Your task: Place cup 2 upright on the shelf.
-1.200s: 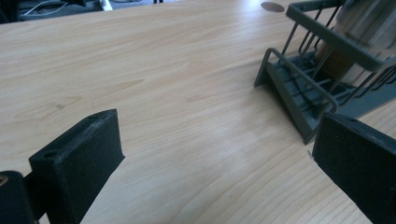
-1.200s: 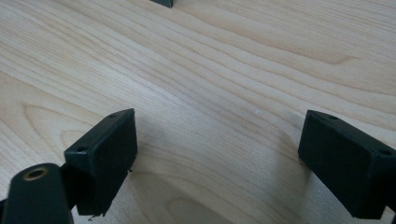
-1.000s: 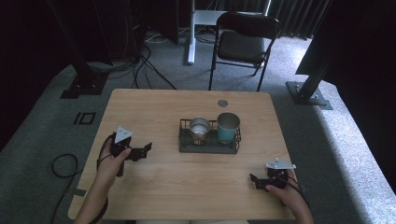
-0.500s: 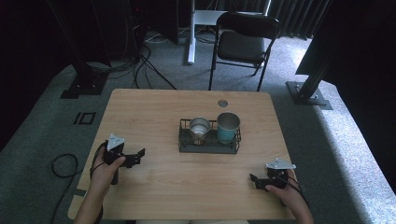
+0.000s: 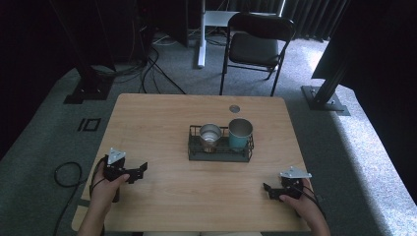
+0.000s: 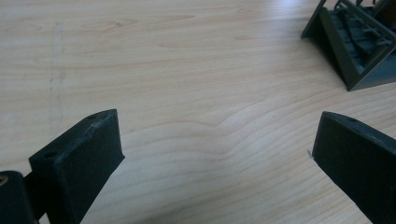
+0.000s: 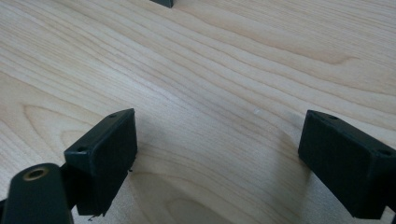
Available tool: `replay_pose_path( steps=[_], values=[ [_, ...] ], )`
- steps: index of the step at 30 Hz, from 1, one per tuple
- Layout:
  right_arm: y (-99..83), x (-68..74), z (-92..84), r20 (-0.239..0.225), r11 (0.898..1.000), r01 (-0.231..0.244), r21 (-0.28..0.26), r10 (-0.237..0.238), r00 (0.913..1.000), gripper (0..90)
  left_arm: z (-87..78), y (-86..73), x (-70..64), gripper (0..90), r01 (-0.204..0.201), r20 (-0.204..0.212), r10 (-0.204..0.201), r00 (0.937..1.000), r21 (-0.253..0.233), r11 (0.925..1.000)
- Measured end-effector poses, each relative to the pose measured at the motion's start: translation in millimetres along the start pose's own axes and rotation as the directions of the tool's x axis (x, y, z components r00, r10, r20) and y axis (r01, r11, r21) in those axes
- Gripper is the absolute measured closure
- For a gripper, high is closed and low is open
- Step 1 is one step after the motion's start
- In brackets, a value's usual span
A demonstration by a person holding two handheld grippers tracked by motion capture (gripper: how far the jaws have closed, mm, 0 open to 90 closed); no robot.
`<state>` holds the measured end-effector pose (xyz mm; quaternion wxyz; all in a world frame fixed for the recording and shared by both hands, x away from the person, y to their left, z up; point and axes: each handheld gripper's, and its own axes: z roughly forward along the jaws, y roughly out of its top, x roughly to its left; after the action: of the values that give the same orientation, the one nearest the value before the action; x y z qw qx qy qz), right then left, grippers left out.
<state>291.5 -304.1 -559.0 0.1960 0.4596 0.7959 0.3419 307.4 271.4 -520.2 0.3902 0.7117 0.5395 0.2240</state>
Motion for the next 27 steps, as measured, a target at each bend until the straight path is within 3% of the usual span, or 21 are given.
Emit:
replay_pose_path(
  steps=[16,27],
  values=[
    [0.0,0.0,0.0,0.000,1.000,0.001,0.000,-0.001,1.0000,11.3,-18.2,-26.3,14.1,2.3,0.043,-0.063,-0.041,0.9972,0.034,0.9985],
    [0.0,0.0,0.0,0.000,1.000,0.001,0.000,-0.001,1.0000,11.3,-25.6,-41.4,16.3,2.3,0.063,-0.100,-0.058,0.9933,0.056,0.9964]
  ],
)
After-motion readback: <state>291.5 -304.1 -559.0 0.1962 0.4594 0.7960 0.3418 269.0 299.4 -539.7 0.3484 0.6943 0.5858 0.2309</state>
